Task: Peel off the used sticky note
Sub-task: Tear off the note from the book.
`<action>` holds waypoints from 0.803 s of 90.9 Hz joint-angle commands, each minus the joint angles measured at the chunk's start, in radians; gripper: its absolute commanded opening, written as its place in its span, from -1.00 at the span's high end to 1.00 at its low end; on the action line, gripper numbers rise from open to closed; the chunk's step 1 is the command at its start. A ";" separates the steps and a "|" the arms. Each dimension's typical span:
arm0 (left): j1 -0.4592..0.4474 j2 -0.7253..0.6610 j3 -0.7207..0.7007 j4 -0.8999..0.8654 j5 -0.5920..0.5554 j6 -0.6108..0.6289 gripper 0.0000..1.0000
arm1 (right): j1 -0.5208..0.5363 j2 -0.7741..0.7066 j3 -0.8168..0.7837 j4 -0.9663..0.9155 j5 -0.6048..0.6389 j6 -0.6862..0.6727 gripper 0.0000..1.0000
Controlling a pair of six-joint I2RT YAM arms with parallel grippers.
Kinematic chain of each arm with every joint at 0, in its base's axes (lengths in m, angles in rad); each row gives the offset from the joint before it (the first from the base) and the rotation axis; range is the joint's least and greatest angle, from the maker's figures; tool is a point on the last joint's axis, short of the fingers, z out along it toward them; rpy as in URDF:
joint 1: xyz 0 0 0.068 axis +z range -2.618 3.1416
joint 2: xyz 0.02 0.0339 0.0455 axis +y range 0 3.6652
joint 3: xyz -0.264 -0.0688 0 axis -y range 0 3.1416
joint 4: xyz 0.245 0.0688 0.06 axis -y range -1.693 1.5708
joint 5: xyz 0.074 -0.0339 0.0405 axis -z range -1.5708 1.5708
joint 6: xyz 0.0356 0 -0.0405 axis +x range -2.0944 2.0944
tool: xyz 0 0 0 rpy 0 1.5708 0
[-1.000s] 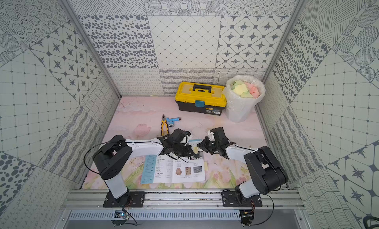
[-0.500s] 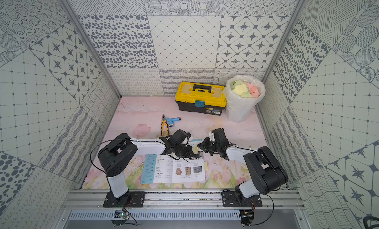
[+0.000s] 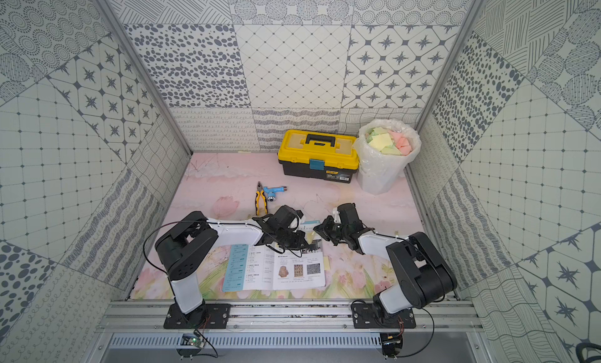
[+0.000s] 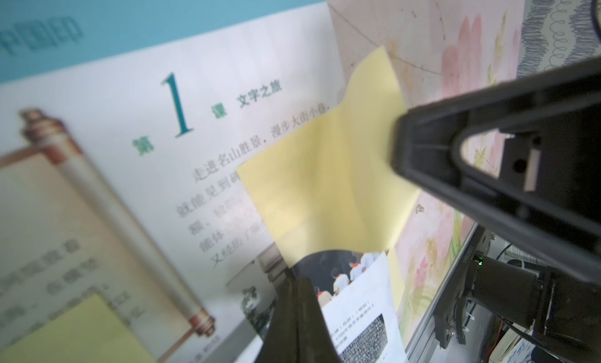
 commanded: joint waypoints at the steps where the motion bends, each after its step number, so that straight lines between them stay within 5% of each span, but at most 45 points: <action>1: -0.005 -0.004 0.000 -0.039 -0.042 0.032 1.00 | -0.006 -0.037 -0.020 0.040 0.039 0.014 1.00; 22: -0.005 -0.011 -0.005 -0.040 -0.046 0.037 0.95 | -0.015 -0.065 -0.019 0.036 0.056 0.020 1.00; 53: -0.005 -0.036 -0.017 -0.050 -0.069 0.043 0.62 | -0.023 -0.087 -0.015 0.032 0.068 0.023 1.00; 73: -0.005 -0.033 -0.014 -0.051 -0.073 0.043 0.63 | -0.038 -0.129 -0.015 0.021 0.086 0.018 1.00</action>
